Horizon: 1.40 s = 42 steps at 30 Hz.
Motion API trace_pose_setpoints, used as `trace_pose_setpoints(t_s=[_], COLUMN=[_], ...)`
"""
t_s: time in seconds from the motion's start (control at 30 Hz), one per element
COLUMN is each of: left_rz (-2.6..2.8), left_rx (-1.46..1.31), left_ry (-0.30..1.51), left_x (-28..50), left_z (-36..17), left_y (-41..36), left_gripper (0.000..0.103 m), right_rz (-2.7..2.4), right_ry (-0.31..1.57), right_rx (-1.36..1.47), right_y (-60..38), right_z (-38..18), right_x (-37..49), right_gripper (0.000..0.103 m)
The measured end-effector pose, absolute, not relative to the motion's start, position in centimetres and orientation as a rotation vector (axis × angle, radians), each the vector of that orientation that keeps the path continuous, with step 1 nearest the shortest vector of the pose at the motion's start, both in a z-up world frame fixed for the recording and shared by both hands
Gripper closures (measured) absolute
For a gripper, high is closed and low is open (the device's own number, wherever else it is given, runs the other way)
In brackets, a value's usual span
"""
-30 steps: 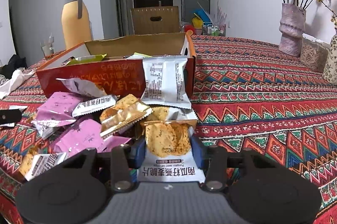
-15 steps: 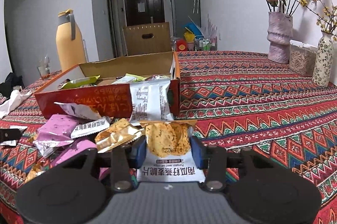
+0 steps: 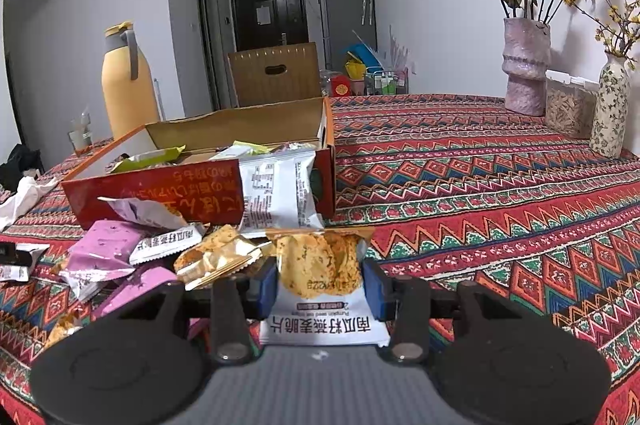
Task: Organize snacks
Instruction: 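Grasp the white cracker packet with the right tool while the left tool grasps a white sachet, then carry both held packets over the box and open both tools to drop them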
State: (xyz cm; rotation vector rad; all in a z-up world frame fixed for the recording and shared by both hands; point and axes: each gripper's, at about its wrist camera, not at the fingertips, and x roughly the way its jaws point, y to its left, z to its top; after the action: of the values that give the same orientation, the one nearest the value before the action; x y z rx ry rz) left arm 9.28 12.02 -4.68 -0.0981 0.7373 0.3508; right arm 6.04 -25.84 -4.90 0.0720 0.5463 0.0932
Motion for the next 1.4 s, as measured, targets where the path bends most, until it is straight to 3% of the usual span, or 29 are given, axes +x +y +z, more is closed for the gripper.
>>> trace_pose_setpoints(t_s=[0.1,0.23,0.33,1.4], left_rz=[0.340,0.312,0.299,0.157], left_rx=[-0.094,-0.097,-0.081,-0.052], left_ry=[0.737,0.731,0.720,0.521], left_x=[9.4,9.5,9.3,8.2], left_z=[-4.7,-4.7,-4.7,1.1], left_y=[11.7,11.5,11.1,6.0], left_gripper=[0.034,0.055,0.058,0.059], right_rz=[0.094,0.095,0.095,0.137], right_ry=[0.549,0.552,0.553,0.477], right_rx=[0.072,0.073,0.075,0.070], right_y=[-25.8,-25.8,-25.9,-24.7], right_z=[-5.0,-5.1,-5.2,-3.0], right_x=[6.1,6.1,6.1,6.7], right_gripper=[0.059,0.059,0.059,0.059])
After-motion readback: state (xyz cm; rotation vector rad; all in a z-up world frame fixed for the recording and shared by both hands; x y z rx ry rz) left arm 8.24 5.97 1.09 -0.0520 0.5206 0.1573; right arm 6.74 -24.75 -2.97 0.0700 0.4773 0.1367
